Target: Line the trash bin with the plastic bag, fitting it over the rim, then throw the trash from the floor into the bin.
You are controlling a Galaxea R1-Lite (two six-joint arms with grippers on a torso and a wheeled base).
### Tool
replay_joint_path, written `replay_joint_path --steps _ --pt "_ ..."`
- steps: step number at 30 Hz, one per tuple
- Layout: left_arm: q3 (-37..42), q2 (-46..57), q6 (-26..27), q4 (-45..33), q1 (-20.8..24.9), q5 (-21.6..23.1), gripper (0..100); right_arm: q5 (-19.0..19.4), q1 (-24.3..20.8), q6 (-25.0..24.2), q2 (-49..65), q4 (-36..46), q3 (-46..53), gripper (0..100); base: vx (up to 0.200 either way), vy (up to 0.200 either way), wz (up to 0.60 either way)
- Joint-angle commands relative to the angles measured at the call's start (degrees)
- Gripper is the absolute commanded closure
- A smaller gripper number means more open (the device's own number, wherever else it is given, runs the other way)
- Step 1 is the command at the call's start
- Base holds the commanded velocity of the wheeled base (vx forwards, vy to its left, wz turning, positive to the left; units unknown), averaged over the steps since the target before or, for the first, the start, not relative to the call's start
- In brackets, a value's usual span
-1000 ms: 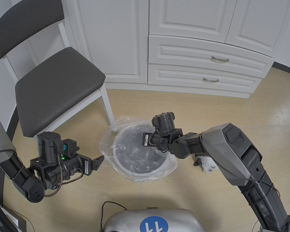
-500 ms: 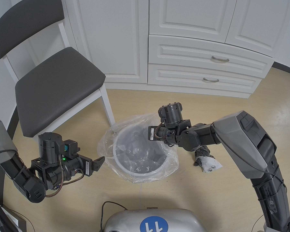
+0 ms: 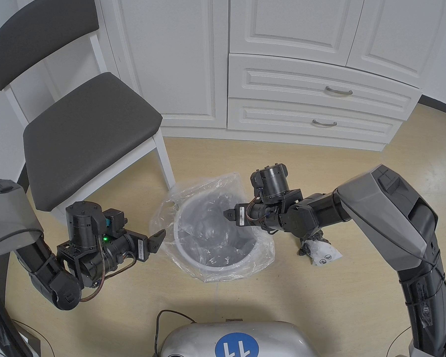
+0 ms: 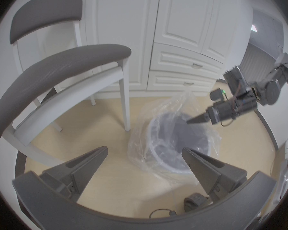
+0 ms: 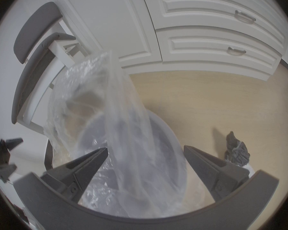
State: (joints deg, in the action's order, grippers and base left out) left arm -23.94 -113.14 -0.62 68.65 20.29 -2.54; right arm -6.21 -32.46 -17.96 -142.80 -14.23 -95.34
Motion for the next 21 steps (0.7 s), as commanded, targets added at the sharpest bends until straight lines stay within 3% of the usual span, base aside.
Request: replay_joint_path --steps 1,6,14,15,21 --pt "-2.6 -7.01 -2.01 5.27 -0.07 -3.18 0 -0.47 0.12 -0.5 2.79 -8.54 5.87 0 0.0 0.0 0.0" --pt "-3.22 -8.24 -2.19 5.8 -0.07 -3.97 0 -1.97 -0.41 -0.06 -2.13 -22.34 5.08 0 0.0 0.0 0.0" --pt "-2.69 -7.8 -2.19 5.8 -0.07 -4.06 0 -1.53 -1.9 0.11 -6.35 -24.27 0.07 0 0.0 0.0 0.0" --pt "-2.69 -7.8 -2.1 5.89 -0.07 -4.06 0 -1.53 -1.9 0.11 -6.61 -24.27 -0.19 100 0.0 0.0 0.0" --pt "-2.6 -7.27 -2.1 6.06 -0.07 -4.06 0 -1.53 -1.99 0.11 -5.73 -23.92 0.42 100 0.0 0.0 0.0"
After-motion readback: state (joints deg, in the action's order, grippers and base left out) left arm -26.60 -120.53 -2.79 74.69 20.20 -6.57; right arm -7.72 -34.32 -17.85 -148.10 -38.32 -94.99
